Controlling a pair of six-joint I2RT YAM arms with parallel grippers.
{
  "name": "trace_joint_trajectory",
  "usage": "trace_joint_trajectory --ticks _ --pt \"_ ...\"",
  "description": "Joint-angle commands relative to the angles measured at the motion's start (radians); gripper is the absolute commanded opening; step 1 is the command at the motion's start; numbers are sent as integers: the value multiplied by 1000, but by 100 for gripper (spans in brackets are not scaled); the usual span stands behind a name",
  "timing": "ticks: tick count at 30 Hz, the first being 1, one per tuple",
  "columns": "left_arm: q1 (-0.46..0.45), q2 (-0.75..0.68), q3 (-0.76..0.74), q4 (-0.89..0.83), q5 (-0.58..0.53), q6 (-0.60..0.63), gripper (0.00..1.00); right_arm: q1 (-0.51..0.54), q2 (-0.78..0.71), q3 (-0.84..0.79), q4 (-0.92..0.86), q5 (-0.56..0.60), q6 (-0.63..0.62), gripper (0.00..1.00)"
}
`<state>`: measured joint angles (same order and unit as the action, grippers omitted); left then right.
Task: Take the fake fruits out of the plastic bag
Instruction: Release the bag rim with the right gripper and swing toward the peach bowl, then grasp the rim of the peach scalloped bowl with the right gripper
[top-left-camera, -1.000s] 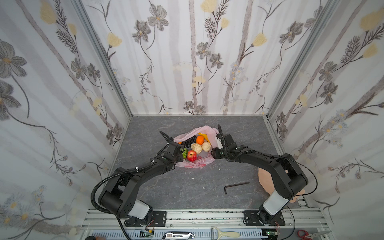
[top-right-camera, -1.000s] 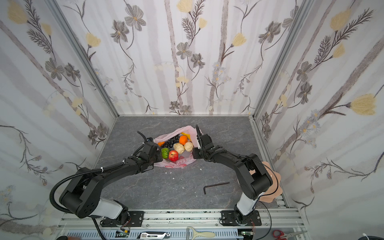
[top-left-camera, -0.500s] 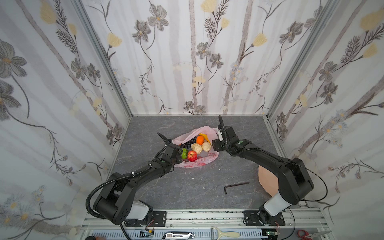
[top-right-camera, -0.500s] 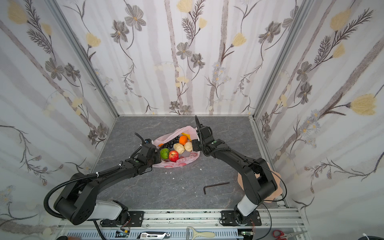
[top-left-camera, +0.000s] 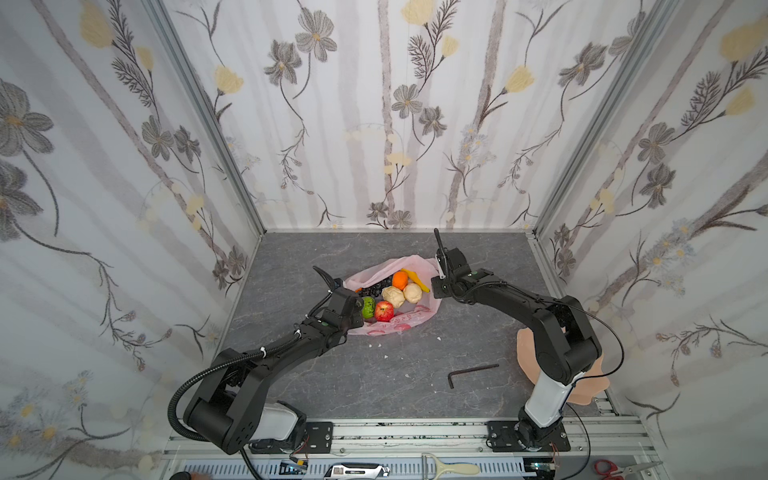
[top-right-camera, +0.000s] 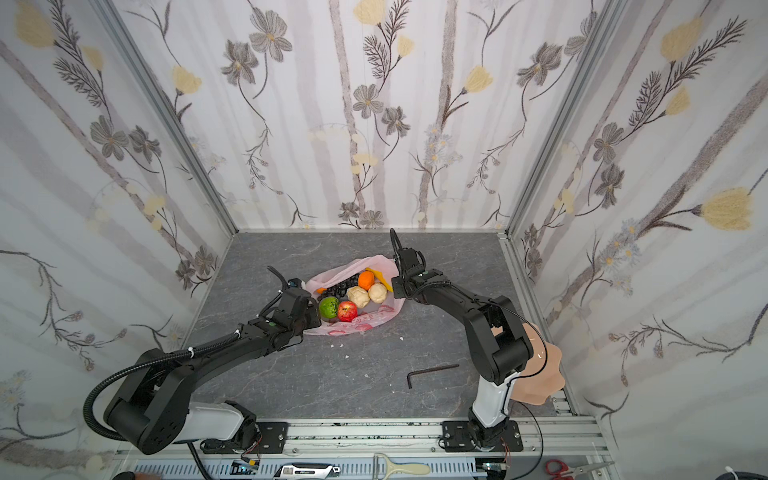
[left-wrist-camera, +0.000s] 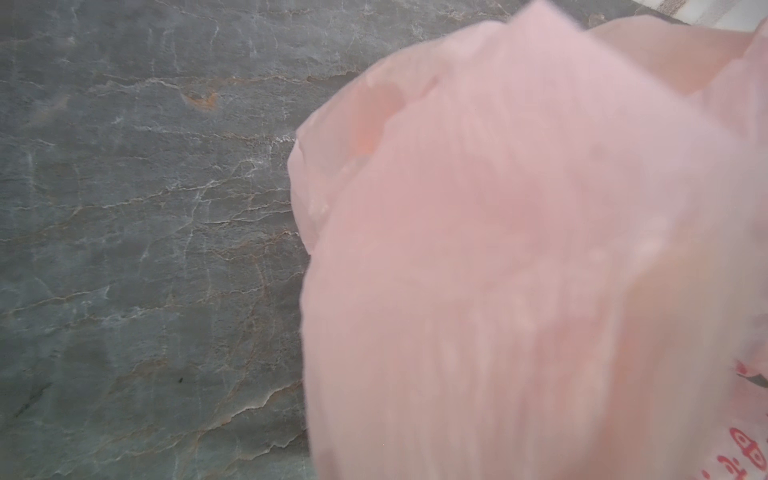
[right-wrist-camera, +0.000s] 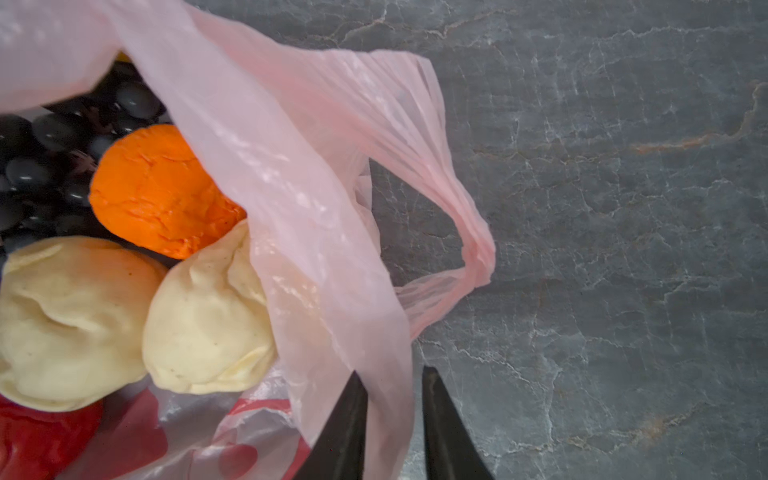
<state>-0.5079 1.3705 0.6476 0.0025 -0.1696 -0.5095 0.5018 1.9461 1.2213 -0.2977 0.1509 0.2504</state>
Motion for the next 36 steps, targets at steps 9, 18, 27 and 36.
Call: trace_joint_trajectory --ticks 9,18,27,36 --pt "-57 57 45 -1 -30 27 0 14 -171 -169 84 -33 44 32" --pt "-63 30 32 12 -66 45 0 8 -468 -244 -73 101 134 78" --pt "-63 -45 -51 96 -63 49 0 -120 -647 -390 -208 224 256 81" --pt "-64 -108 -113 146 -39 58 0 -190 -691 -460 -278 262 386 80"
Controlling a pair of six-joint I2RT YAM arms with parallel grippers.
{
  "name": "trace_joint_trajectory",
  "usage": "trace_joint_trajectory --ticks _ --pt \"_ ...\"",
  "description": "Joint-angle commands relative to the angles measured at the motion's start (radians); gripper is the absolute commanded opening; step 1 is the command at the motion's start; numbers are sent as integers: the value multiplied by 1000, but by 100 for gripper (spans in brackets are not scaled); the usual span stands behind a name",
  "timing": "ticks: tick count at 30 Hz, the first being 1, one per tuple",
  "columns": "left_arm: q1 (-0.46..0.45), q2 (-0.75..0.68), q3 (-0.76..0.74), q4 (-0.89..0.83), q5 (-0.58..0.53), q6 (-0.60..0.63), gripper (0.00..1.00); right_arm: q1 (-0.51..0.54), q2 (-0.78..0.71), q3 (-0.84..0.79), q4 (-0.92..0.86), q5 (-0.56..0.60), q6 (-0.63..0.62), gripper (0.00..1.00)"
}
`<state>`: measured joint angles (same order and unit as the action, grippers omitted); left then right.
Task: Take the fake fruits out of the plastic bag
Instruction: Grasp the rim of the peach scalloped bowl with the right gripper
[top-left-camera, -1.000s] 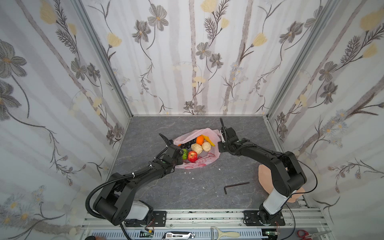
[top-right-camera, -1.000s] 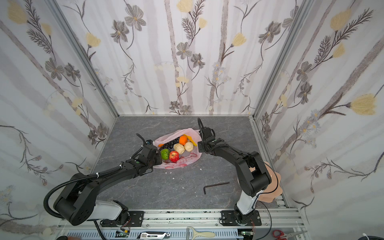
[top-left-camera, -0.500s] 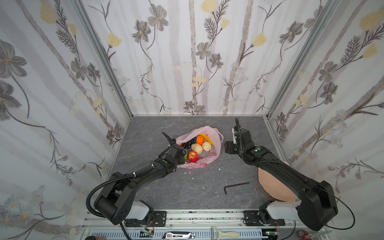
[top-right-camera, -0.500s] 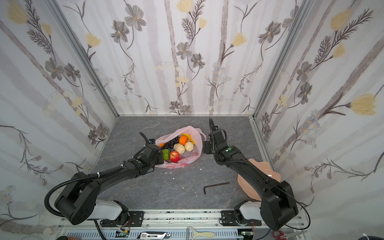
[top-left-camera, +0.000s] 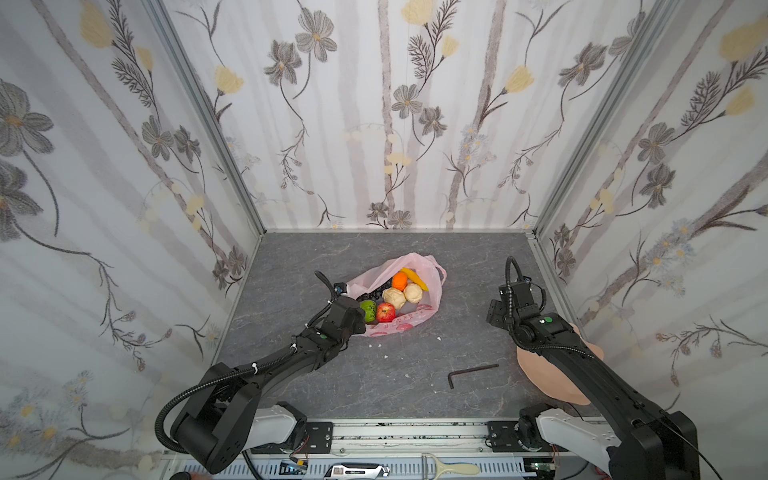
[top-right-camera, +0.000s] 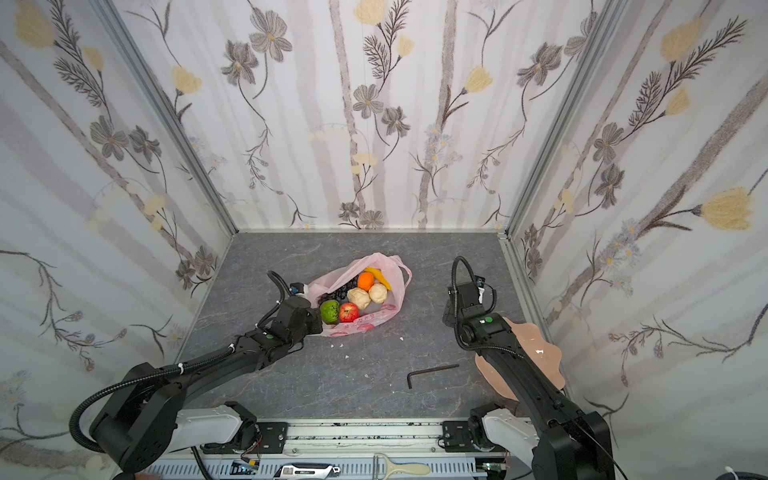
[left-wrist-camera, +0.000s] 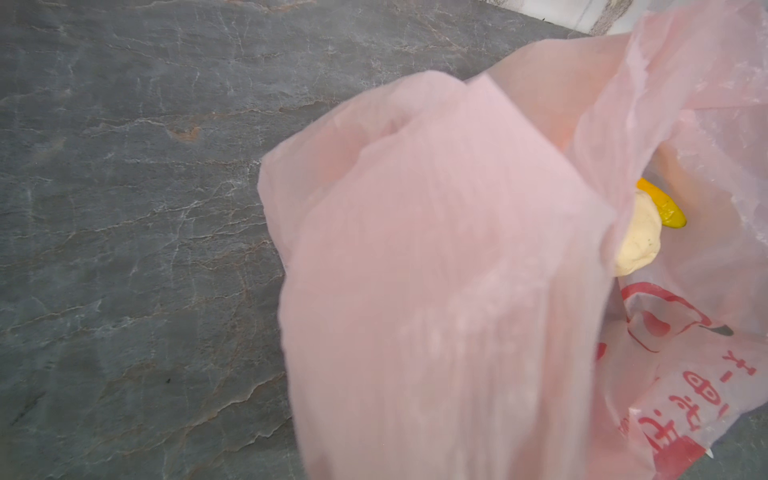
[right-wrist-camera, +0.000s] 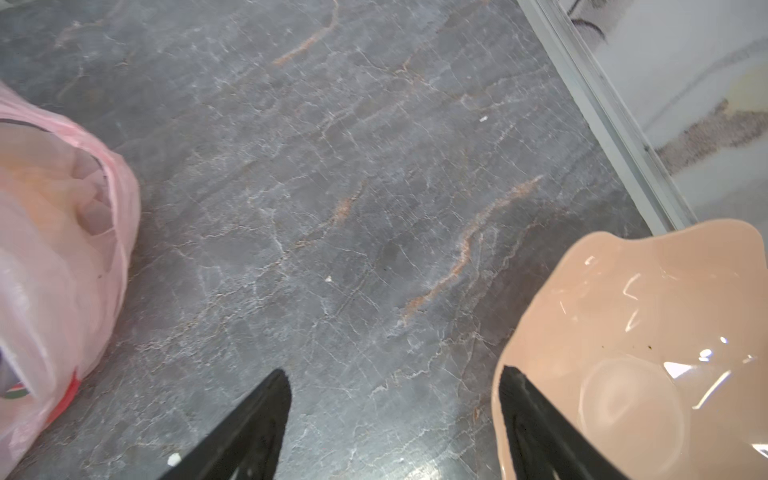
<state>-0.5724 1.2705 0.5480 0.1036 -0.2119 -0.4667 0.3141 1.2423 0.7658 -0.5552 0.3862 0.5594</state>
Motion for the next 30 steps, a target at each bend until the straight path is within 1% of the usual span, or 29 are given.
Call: trace_joint_trajectory --ticks 1,3,4,8,12,14,18,23,28,30 --pt "2 -8 -21 49 6 13 0 -3 26 -5 -30 41 91 80" --pt "2 -8 -33 64 22 12 0 -6 51 -5 -59 71 115 81" --pt "1 -8 -36 68 25 13 0 -7 58 -38 -65 83 124 81" --pt "1 -8 -38 74 39 19 0 -15 53 -73 -64 71 164 79" --pt "1 -58 -50 92 68 9 0 -34 61 -103 -66 89 185 76" --pt "1 -71 -57 106 79 10 0 -45 81 -111 -55 93 184 72" --pt "1 -74 -60 107 82 8 0 -56 155 -87 -42 103 164 61" --pt "0 -84 -66 114 96 6 0 -59 245 -50 -46 149 139 55" --pt "0 -68 -61 115 94 10 0 -60 289 -26 -50 174 117 49" --pt "1 -63 -63 122 98 10 0 -59 301 -20 -53 178 109 44"
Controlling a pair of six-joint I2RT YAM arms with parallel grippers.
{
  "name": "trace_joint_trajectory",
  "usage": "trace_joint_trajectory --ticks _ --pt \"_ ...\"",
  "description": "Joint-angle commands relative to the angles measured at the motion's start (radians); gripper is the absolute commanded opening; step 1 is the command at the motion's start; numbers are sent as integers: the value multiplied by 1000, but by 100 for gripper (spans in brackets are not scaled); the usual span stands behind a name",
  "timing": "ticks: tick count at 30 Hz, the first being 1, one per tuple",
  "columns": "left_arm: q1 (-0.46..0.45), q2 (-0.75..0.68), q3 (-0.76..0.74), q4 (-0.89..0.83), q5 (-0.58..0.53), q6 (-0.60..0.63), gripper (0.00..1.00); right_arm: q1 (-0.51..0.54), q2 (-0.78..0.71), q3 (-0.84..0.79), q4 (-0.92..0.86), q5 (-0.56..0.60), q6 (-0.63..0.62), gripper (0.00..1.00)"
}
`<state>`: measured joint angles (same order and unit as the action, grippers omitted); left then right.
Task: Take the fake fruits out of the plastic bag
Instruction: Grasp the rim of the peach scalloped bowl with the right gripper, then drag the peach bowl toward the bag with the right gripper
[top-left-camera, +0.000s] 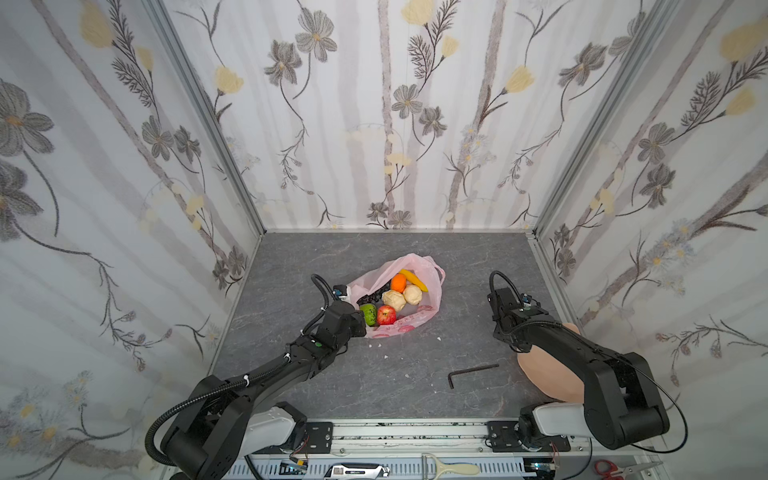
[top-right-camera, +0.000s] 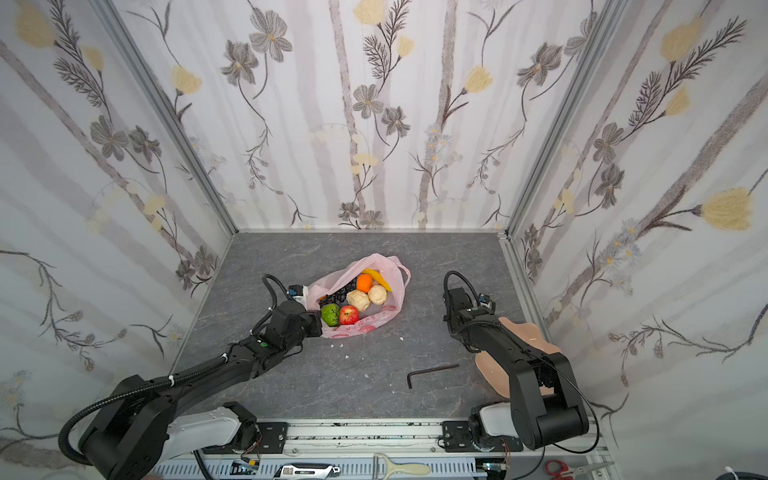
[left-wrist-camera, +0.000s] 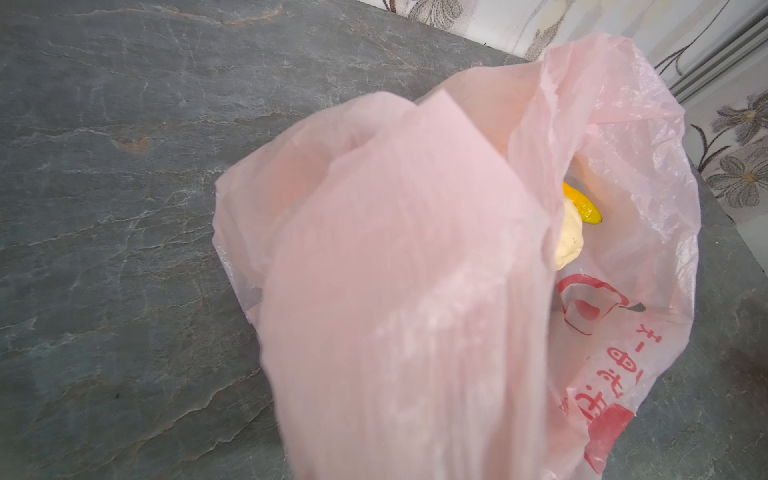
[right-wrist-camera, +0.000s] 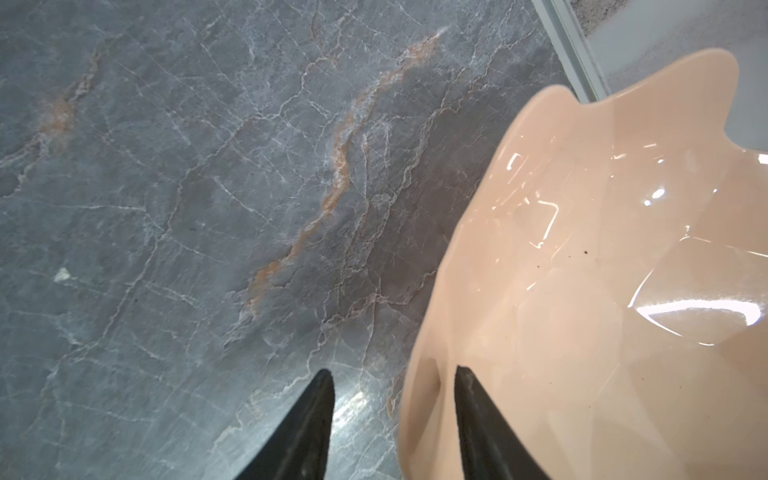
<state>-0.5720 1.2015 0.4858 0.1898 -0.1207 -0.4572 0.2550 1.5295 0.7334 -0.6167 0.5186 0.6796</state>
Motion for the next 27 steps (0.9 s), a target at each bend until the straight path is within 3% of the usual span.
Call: trace_joint_trajectory --ticks 1,6,10,20,27 --pt "-1 7 0 37 7 2 0 1 18 12 8 47 -13 42" --pt "1 11 -3 43 0 8 0 4 27 12 19 43 -39 28" --pt "1 21 -6 58 9 15 0 36 26 12 22 55 -50 22" --pt "0 33 -6 71 10 25 0 211 59 107 36 25 -53 18" --pt "1 41 -4 73 -8 35 0 397 124 214 8 31 -56 19"
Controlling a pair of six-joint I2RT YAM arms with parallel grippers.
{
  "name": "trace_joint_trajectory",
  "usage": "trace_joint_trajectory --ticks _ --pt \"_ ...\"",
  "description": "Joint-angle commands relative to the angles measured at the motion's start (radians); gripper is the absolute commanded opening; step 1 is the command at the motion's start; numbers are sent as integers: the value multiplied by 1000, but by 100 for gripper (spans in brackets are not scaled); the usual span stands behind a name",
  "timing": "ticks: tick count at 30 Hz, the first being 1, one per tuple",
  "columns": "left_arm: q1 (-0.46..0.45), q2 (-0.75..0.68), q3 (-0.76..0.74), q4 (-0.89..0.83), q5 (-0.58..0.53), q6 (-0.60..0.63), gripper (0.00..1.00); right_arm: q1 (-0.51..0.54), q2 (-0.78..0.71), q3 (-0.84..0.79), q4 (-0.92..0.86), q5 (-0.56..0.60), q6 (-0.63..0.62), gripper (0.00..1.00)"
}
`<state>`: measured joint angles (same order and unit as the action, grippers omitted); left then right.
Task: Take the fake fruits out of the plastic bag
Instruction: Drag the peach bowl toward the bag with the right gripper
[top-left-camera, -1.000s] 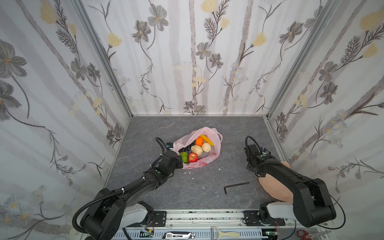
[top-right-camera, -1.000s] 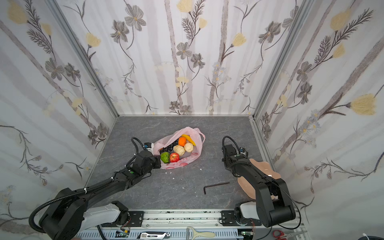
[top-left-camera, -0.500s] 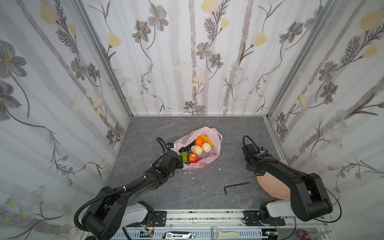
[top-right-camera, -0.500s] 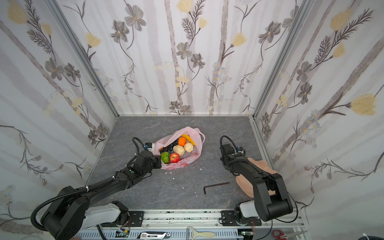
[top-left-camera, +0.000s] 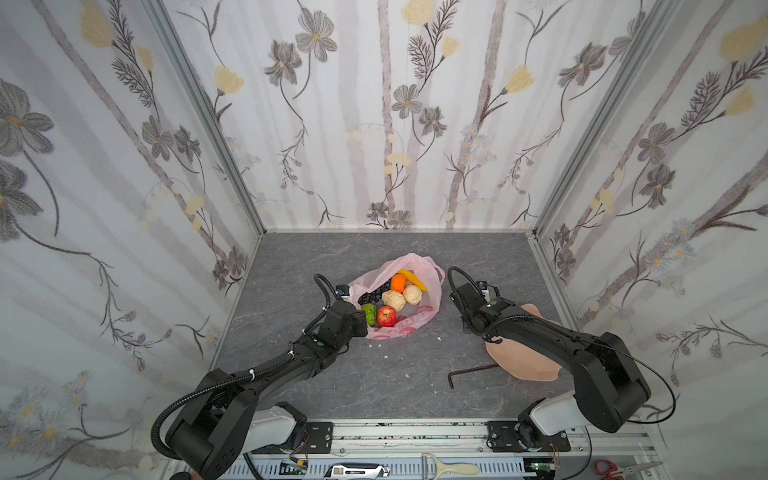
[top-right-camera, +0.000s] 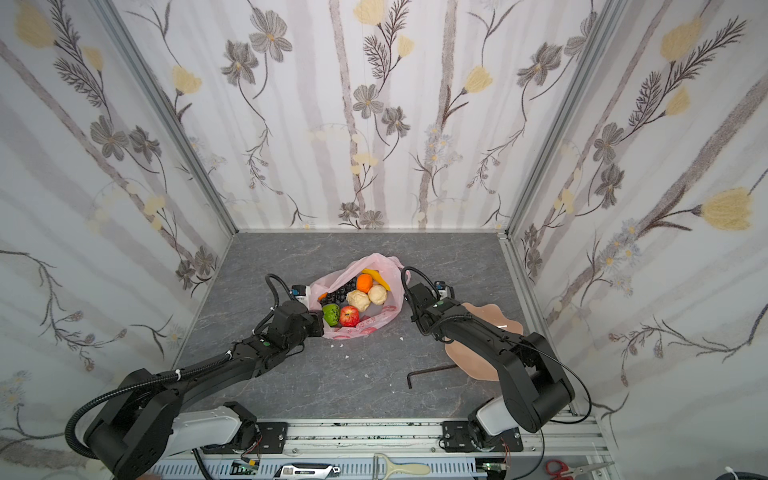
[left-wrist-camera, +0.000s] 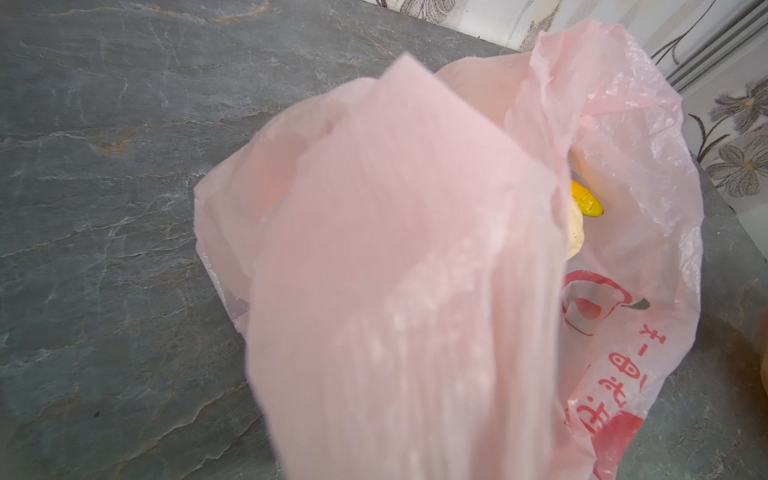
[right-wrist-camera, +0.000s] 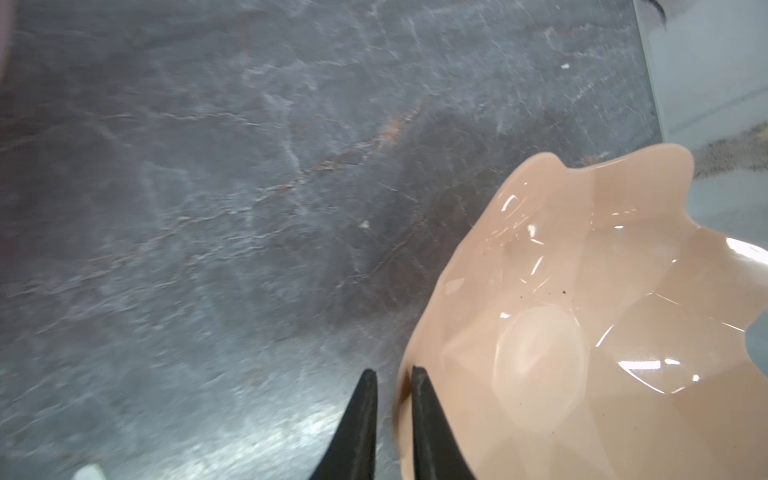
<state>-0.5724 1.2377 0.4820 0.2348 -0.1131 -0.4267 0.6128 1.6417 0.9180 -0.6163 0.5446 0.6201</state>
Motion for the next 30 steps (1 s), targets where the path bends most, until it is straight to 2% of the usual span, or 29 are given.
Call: trace_joint_trajectory --ticks 1,9,11,16,22,30 --pt "1 5 1 29 -19 5 0 57 13 40 9 7 -6 19" --pt "0 1 -3 32 -49 23 0 201 24 90 4 -9 -62 20" --pt "1 2 -4 32 -56 26 0 240 32 96 -27 4 -40 21" --pt "0 6 -6 35 -61 26 0 226 31 86 -146 121 53 33" --pt "1 14 -6 38 -61 26 0 147 23 41 -144 115 72 45" --pt "1 11 -8 38 -61 27 0 86 93 15 -101 105 64 44"
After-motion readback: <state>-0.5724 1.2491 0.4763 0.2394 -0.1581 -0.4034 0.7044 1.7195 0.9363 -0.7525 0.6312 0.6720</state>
